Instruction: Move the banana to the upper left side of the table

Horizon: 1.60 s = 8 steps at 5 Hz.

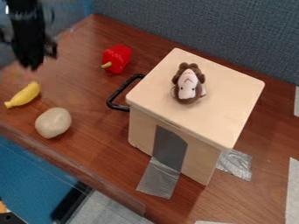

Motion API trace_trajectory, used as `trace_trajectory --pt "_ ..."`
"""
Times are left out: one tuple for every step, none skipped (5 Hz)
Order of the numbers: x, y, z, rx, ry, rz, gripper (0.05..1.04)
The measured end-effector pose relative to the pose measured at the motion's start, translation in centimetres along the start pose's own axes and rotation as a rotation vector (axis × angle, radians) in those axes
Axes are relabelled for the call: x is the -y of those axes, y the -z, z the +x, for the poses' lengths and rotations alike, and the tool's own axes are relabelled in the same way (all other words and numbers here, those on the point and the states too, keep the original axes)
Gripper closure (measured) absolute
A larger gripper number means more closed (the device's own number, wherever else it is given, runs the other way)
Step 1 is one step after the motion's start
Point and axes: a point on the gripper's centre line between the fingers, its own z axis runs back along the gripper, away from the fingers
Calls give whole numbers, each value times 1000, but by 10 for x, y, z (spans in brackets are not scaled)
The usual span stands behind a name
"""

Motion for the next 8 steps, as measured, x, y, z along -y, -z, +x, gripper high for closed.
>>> trace_trajectory --pt "0 5 26 13 -10 -27 1007" --pt "12 4 30 18 7 -39 855" --pt "23 2 10 -27 14 -40 590" --pt "25 -1 -5 -38 8 -53 287" --pt "27 3 -20 -69 6 -74 78" --pt "28 5 -23 -80 10 -75 79" --pt "29 15 -27 -110 20 -80 84" --pt "30 25 -39 -157 34 -77 84"
